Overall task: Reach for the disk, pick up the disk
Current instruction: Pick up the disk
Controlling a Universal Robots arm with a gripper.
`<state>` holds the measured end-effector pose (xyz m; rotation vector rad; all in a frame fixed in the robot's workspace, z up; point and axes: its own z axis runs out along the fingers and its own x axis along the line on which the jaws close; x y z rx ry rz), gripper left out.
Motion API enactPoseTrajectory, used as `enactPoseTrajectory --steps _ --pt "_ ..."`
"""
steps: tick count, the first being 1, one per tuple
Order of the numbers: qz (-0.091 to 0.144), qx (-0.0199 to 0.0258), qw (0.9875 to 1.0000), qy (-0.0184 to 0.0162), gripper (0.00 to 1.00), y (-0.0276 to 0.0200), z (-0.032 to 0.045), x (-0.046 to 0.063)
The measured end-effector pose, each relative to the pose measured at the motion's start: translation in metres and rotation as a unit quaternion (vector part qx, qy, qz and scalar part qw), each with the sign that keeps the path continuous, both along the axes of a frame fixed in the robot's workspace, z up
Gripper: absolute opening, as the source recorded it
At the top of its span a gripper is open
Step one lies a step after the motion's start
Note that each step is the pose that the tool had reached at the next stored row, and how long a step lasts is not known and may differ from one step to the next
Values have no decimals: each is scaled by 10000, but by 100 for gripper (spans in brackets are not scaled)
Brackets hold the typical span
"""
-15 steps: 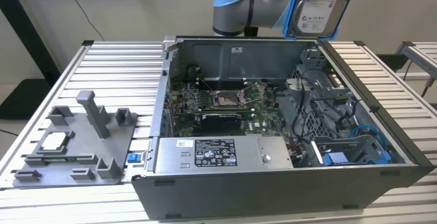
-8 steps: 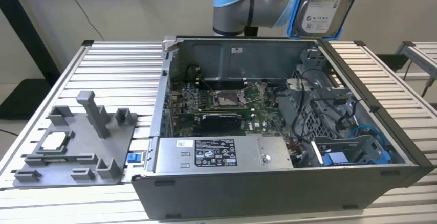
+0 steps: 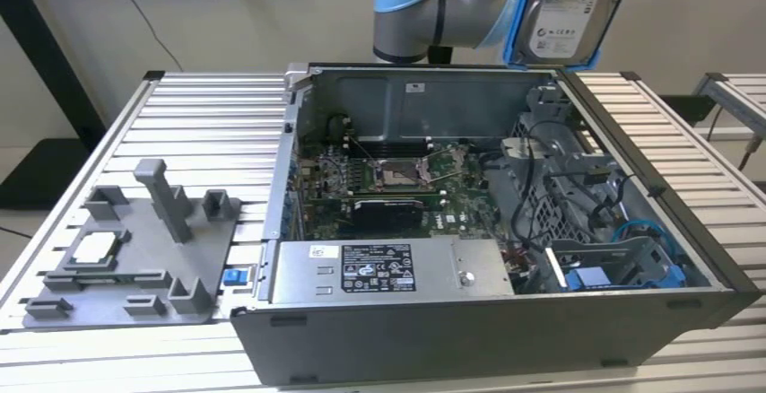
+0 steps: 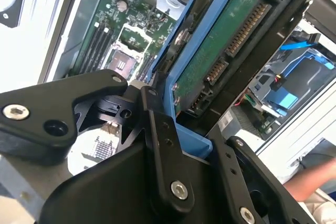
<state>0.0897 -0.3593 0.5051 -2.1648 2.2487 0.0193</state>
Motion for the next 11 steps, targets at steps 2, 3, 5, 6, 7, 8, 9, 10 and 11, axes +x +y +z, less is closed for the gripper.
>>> enactPoseTrajectory --steps 2,3,5,6,7,8,9,10,11 --pt "1 0 10000 0 0 -15 0 2" --pt "1 0 10000 0 0 -27 -1 2" --pt "0 0 10000 1 0 -57 -1 2" --pt "-1 0 10000 2 0 -75 -2 2" --pt "-1 0 10000 2 0 -93 -2 3" --pt "-1 1 10000 2 0 -109 -2 3" --pt "-2 2 10000 2 0 -117 -3 2" --pt "-2 1 10000 2 0 -123 -3 2" --pt "-1 2 10000 2 0 -127 -3 3"
